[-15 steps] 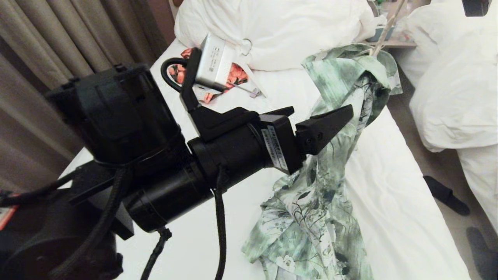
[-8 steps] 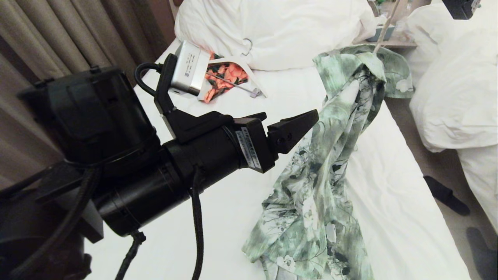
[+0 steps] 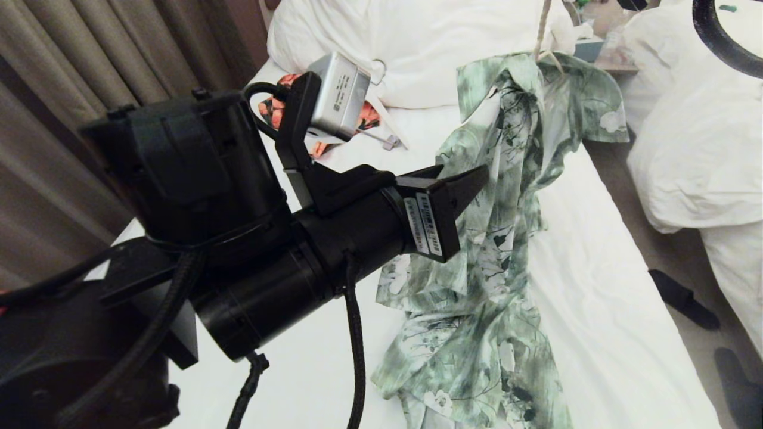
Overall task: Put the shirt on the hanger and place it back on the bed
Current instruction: Take the clothes hanger out of the clothes
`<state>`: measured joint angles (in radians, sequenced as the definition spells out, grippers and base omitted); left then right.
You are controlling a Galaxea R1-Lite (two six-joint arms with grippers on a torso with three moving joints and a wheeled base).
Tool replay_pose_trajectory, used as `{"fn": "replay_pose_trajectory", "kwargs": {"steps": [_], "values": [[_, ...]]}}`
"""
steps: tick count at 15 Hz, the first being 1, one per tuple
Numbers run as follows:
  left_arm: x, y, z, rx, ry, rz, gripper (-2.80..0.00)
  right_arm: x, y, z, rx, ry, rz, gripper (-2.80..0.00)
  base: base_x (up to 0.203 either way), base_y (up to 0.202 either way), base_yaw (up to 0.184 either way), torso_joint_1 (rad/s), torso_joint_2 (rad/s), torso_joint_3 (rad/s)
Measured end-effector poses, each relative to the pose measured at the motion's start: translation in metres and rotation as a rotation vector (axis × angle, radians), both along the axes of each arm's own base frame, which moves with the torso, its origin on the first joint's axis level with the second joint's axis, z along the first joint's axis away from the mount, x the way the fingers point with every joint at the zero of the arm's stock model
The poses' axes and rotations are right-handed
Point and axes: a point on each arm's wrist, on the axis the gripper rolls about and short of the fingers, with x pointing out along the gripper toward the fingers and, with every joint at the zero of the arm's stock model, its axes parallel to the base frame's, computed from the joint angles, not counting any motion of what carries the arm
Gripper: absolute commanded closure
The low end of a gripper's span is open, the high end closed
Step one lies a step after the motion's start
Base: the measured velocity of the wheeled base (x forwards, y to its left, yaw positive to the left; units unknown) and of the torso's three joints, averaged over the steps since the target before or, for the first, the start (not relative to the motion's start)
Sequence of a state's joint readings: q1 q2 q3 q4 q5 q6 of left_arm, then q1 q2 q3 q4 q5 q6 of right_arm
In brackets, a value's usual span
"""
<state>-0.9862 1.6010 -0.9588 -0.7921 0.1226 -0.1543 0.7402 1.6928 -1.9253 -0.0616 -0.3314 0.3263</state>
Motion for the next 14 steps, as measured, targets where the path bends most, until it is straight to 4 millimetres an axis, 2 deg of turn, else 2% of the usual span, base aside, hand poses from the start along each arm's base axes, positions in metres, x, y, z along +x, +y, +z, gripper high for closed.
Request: {"fn": "replay_pose_trajectory", "kwargs": {"steps": [2, 5, 8, 11, 14], "values": [[0.003, 0.001, 0.005, -0.002, -0.027, 0.027, 0.00, 0.005, 0.006, -0.005, -0.038, -0.003, -0.017, 0.00, 0.000, 0.000, 0.000, 0.000, 0.00, 0.000], [0.010, 0.015, 0.024, -0.008, -0.115, 0.127, 0.00, 0.012, 0.013, -0.016, -0.075, 0.024, -0.021, 0.00, 0.000, 0.000, 0.000, 0.000, 0.00, 0.000], [0.007, 0.023, 0.032, -0.024, -0.132, 0.137, 0.00, 0.016, 0.013, -0.019, -0.073, 0.025, -0.037, 0.00, 0.000, 0.000, 0.000, 0.000, 0.00, 0.000], [-0.002, 0.015, 0.026, -0.009, -0.117, 0.101, 0.00, 0.018, 0.014, -0.013, -0.017, -0.033, -0.045, 0.00, 0.000, 0.000, 0.000, 0.000, 0.00, 0.000], [-0.002, 0.000, 0.018, 0.004, -0.096, 0.116, 0.00, 0.022, 0.018, -0.012, 0.037, -0.068, -0.083, 0.00, 0.000, 0.000, 0.000, 0.000, 0.00, 0.000]]}}
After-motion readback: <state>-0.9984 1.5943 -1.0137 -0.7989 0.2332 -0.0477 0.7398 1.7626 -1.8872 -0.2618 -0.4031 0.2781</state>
